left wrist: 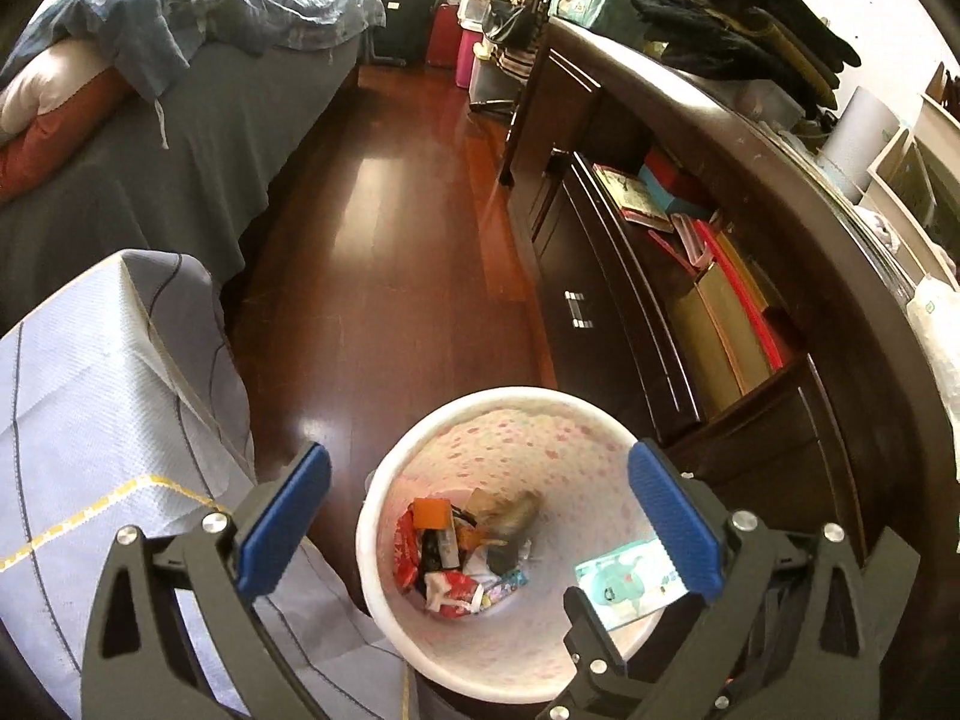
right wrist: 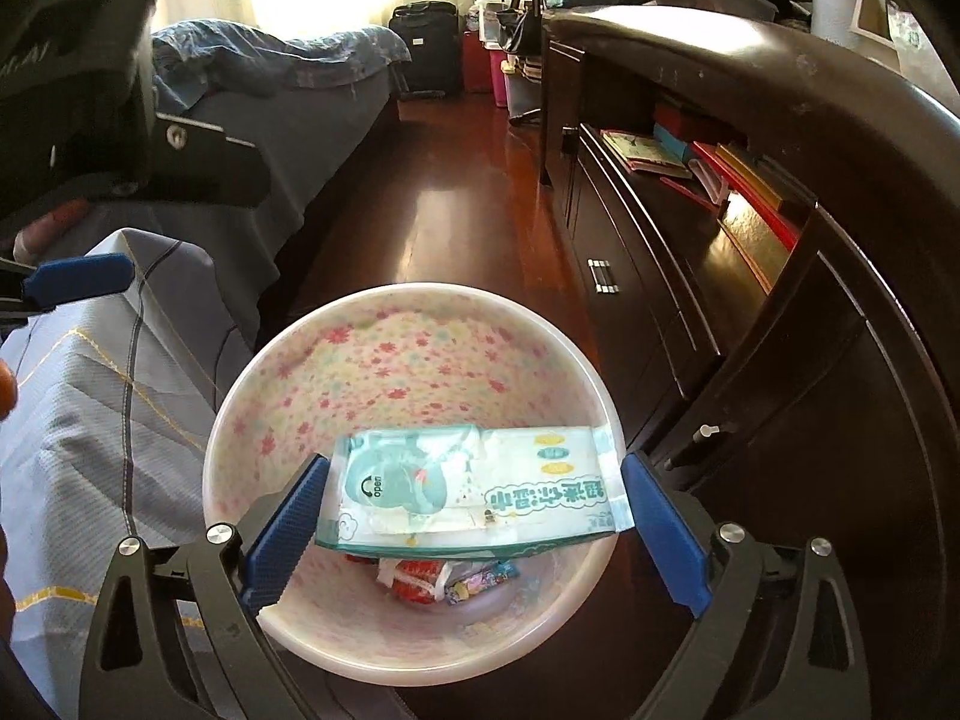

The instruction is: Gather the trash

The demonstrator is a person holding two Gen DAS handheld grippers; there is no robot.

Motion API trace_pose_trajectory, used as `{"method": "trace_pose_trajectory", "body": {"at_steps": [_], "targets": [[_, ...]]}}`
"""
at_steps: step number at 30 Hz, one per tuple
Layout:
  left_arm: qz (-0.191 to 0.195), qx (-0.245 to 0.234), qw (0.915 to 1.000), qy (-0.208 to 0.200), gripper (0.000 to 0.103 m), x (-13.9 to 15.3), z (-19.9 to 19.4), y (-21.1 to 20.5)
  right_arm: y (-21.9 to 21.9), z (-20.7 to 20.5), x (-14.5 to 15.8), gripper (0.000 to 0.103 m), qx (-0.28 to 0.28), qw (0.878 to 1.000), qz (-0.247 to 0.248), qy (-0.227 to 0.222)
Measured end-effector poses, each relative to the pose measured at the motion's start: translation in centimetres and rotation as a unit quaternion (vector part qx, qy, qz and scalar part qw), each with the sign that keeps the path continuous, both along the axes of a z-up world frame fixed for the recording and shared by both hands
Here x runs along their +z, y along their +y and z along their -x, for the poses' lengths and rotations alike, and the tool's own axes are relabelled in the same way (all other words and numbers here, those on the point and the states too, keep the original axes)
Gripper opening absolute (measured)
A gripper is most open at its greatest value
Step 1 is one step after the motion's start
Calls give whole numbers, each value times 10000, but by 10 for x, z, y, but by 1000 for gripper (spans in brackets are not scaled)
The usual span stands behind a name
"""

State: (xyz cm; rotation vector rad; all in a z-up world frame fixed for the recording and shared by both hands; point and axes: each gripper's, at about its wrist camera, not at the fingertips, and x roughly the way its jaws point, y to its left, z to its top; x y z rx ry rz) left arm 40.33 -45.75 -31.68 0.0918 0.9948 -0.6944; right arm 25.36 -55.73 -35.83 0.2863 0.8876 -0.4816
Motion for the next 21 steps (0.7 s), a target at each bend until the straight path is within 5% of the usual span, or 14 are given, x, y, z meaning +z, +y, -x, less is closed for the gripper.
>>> {"method": "trace_pose_trajectory", "body": {"at_steps": [13, 21], "targets": [[81, 282, 9991, -320, 99, 39, 5, 28, 4, 5, 18, 99, 153, 9996, -172, -149], [70, 616, 9933, -973, 99, 91, 39, 81, 35, 29, 56, 99, 404, 9991, 122, -71]]}}
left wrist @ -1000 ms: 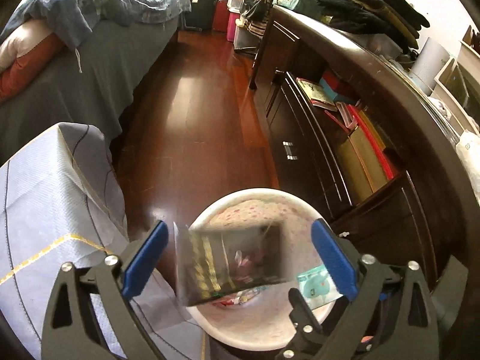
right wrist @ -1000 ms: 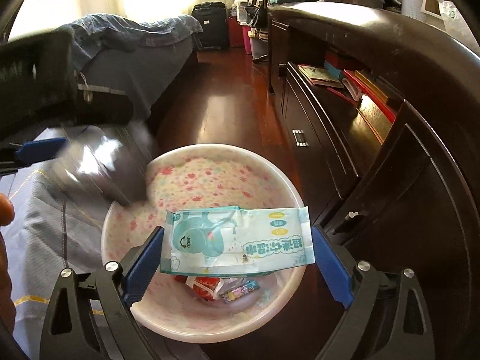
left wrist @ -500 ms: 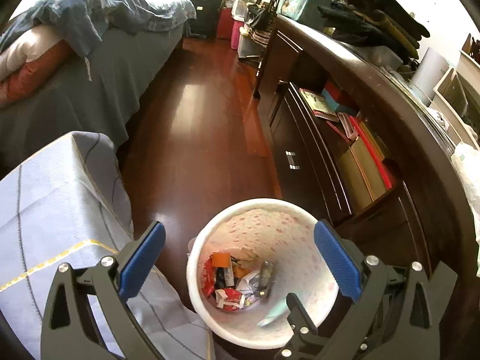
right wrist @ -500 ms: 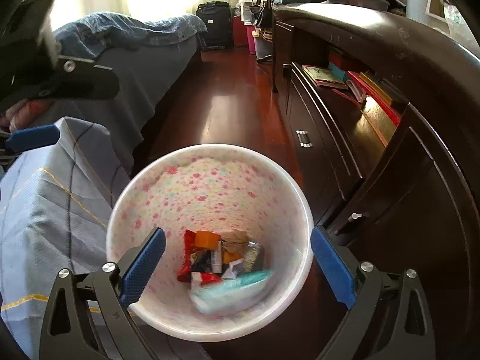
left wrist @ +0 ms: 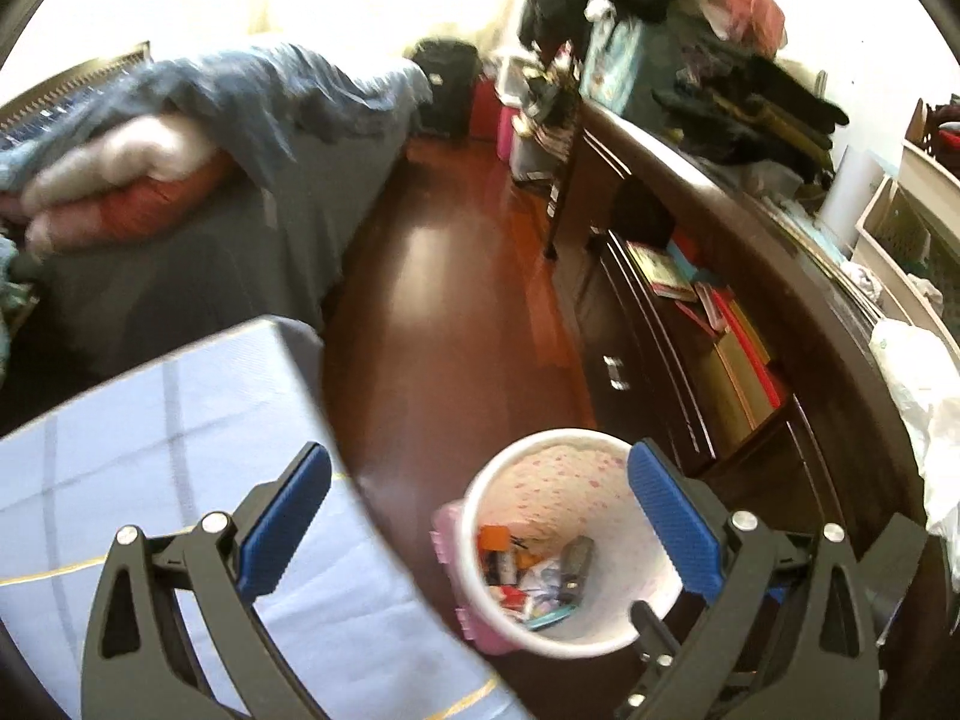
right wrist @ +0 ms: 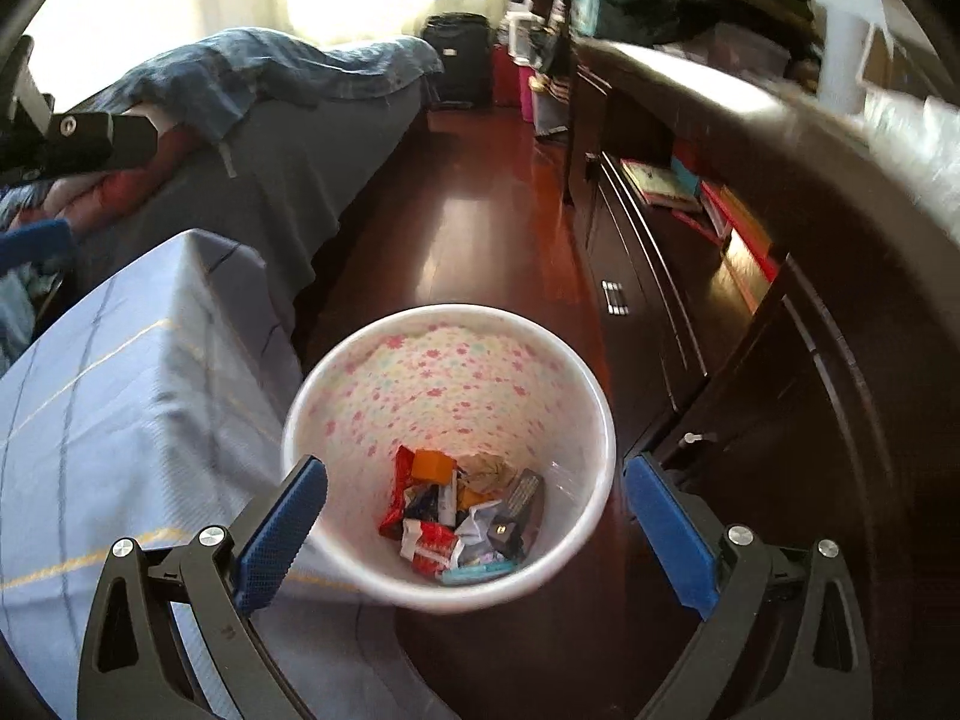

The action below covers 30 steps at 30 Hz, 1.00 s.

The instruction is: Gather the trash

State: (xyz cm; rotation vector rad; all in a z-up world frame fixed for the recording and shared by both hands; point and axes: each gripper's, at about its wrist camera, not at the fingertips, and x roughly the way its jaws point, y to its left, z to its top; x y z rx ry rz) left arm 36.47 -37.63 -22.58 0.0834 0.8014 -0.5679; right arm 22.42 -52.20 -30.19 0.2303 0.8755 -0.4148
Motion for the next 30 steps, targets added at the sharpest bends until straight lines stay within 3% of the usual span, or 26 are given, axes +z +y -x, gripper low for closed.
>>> {"method": "trace_pose_trajectory", "body": {"at_steps": [8, 13, 16, 19, 22, 25, 30], "targets": [[23, 871, 9950, -494, 99, 54, 59, 106, 76, 30, 49, 99, 630, 9977, 136, -217], [-117, 1716, 9806, -938, 99, 85, 108, 188, 124, 50, 95, 99, 968, 9927, 302, -647], [-76, 2236, 9676, -1172, 99, 106, 149, 242, 162, 70, 134, 99, 1306, 9837, 460, -1144], [-42, 2720, 9502, -1522, 99, 134, 197, 289, 205, 96, 173, 99, 1781, 9672, 620, -1701], [-118, 3208, 9262, -1977, 100, 165, 252, 326, 241, 122, 207, 99, 2174, 9495, 696, -2153], [-109, 3469, 9099, -2271, 100, 189, 292, 350, 265, 138, 232, 99, 2453, 9366, 626, -2422], [3, 3655, 8950, -2556, 100, 212, 338, 372, 284, 163, 262, 99, 2706, 9224, 466, -2715]]}}
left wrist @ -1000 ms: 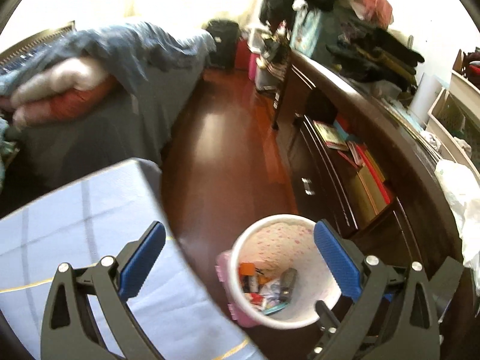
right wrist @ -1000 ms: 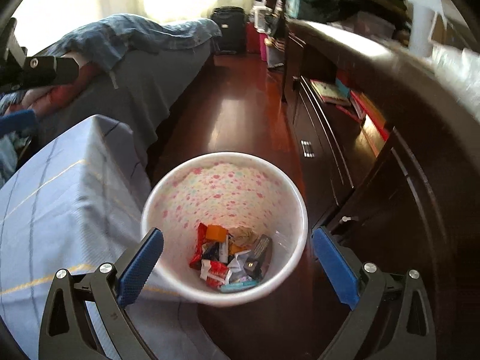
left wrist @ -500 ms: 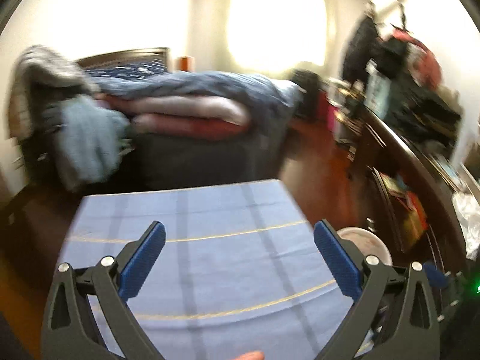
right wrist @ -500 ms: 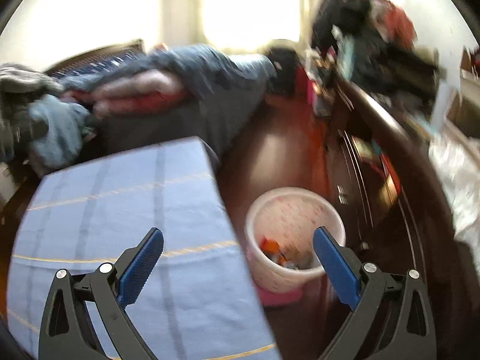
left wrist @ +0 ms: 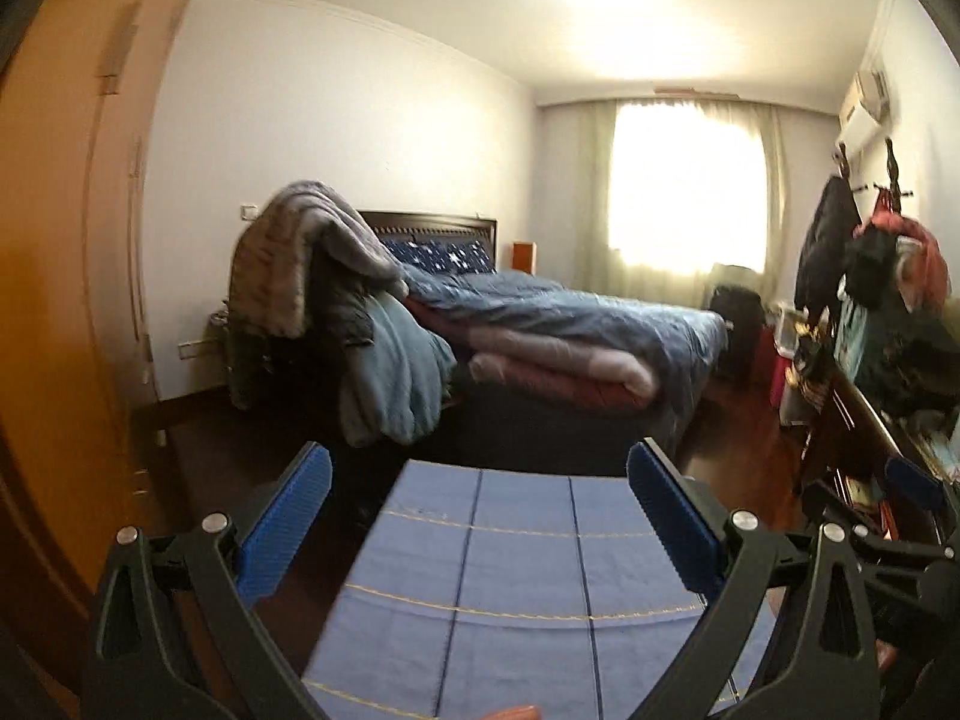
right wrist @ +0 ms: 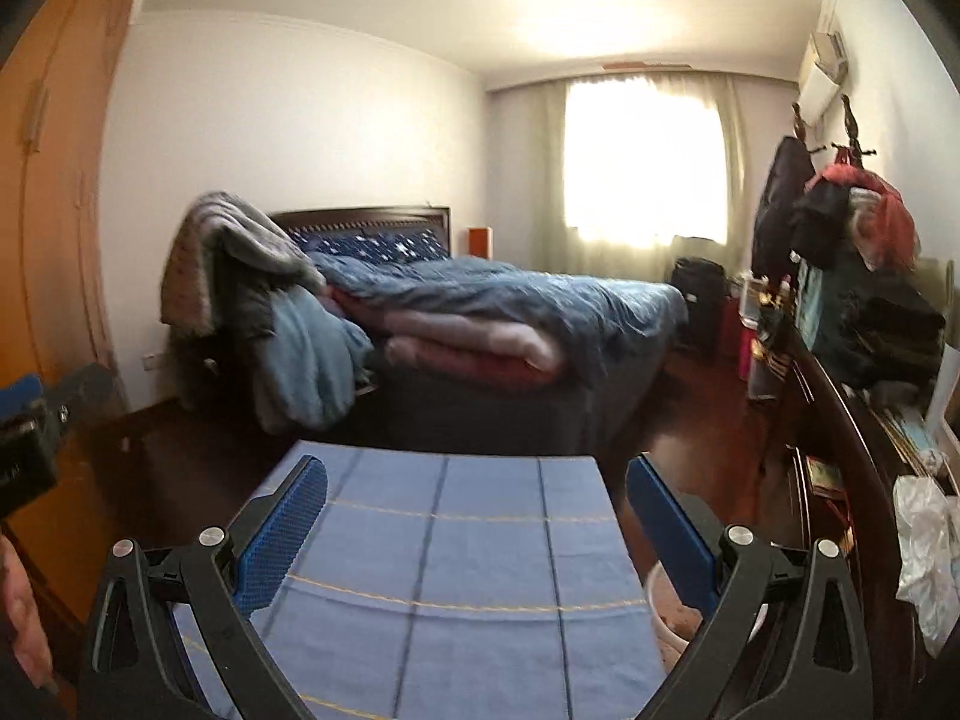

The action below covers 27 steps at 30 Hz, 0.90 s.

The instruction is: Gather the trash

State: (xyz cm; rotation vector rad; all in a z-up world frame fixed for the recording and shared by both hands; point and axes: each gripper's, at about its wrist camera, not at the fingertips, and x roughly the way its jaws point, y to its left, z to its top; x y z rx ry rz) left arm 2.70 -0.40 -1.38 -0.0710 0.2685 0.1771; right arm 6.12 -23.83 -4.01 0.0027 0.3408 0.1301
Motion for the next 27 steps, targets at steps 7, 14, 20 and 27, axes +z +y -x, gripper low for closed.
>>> {"method": "trace_pose_trajectory", "body": {"at_steps": [7, 14, 20, 27], "targets": [[198, -77, 9996, -170, 100, 11, 31, 9, 12, 31, 19, 99, -34, 9995, 128, -293], [246, -227, 9991, -243, 100, 12, 40, 6, 13, 50, 24, 99, -262, 9982, 216, -495], [197, -389, 9986, -292, 100, 13, 46, -1, 4, 65, 30, 99, -548, 9961, 181, -675], [130, -570, 9977, -348, 100, 16, 50, -10, -6, 75, 33, 99, -685, 9947, 138, -759]]}}
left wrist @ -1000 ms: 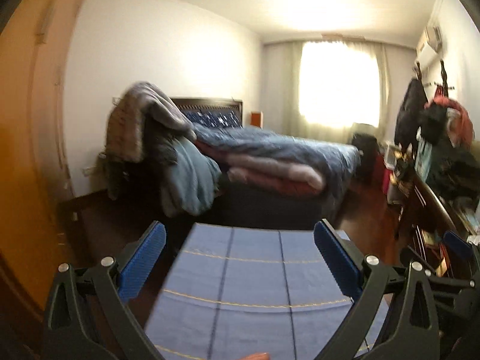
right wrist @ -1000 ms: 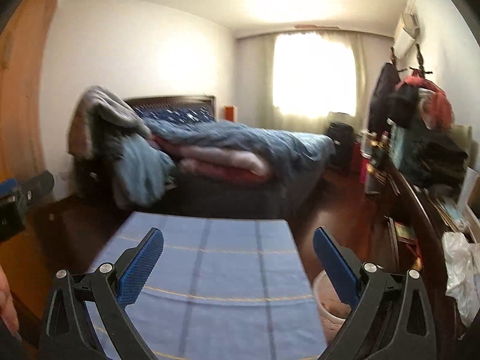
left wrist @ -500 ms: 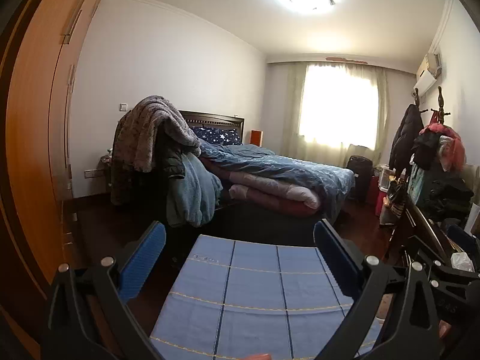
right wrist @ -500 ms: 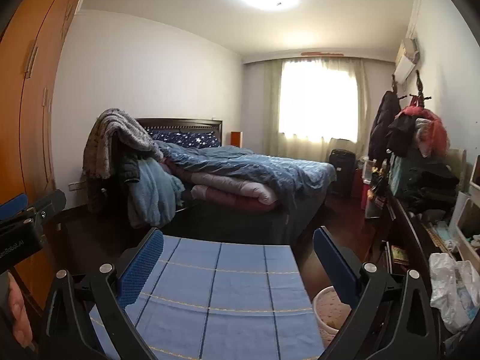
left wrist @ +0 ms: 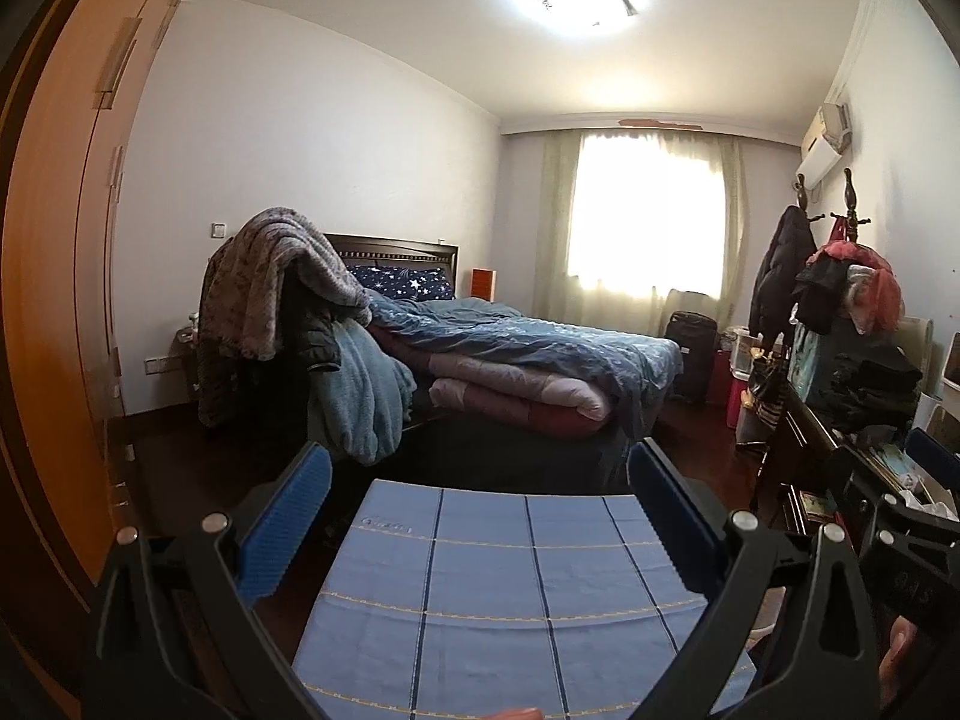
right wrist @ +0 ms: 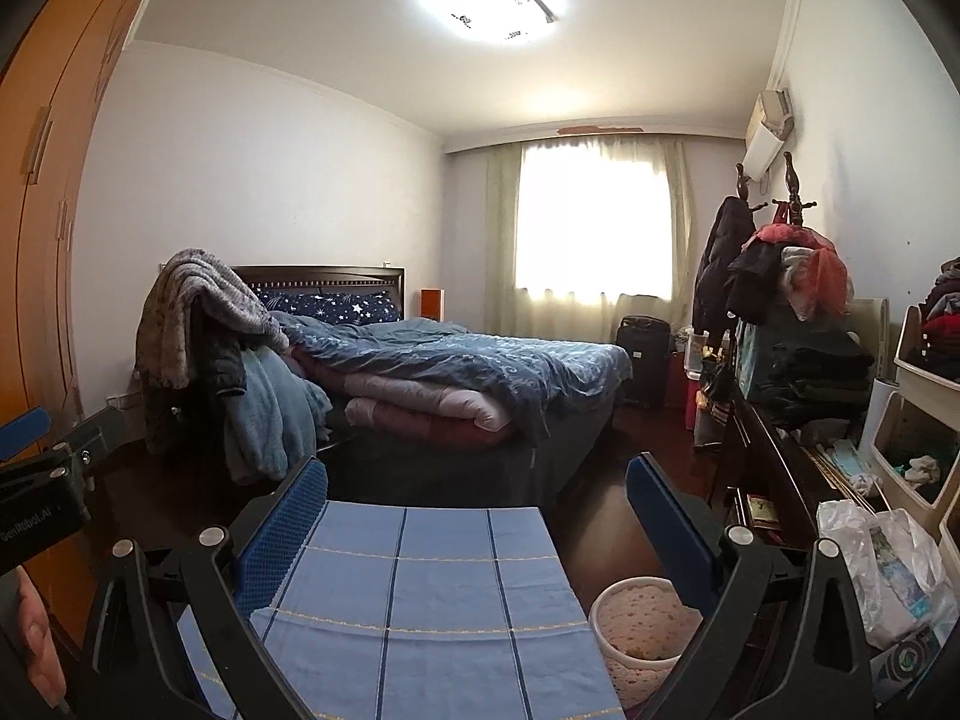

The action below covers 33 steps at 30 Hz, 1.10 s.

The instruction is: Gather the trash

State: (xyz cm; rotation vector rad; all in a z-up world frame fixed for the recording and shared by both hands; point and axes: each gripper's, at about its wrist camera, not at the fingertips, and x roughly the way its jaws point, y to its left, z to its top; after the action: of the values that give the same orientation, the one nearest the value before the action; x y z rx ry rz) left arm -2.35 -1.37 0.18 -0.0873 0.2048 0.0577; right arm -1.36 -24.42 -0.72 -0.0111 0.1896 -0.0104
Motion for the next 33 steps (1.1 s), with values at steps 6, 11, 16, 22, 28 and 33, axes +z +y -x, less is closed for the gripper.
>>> {"method": "trace_pose_trajectory", "body": {"at_steps": [6, 11, 16, 22, 28, 33], "targets": [[-41, -192, 9998, -88, 100, 3, 8, -7, -4, 8, 2, 99, -22, 10000, -30, -69], [-57, -447, 9989, -123, 100, 5, 12, -15, -11, 14, 3, 99, -165, 9998, -55, -97], [-88, -612, 9980, -126, 100, 7, 11, -24, -19, 21, 3, 99, -405, 9991, -44, -133], [-115, -792, 9967, -146, 100, 7, 12, -32, -28, 28, 5, 99, -573, 9982, -71, -162], [-112, -847, 9962, -172, 100, 7, 16, -36, -33, 34, 6, 99, -662, 9976, -93, -202], [-121, -893, 9958, -163, 100, 7, 17, -40, -35, 36, 6, 99, -718, 9971, -114, -202]]}}
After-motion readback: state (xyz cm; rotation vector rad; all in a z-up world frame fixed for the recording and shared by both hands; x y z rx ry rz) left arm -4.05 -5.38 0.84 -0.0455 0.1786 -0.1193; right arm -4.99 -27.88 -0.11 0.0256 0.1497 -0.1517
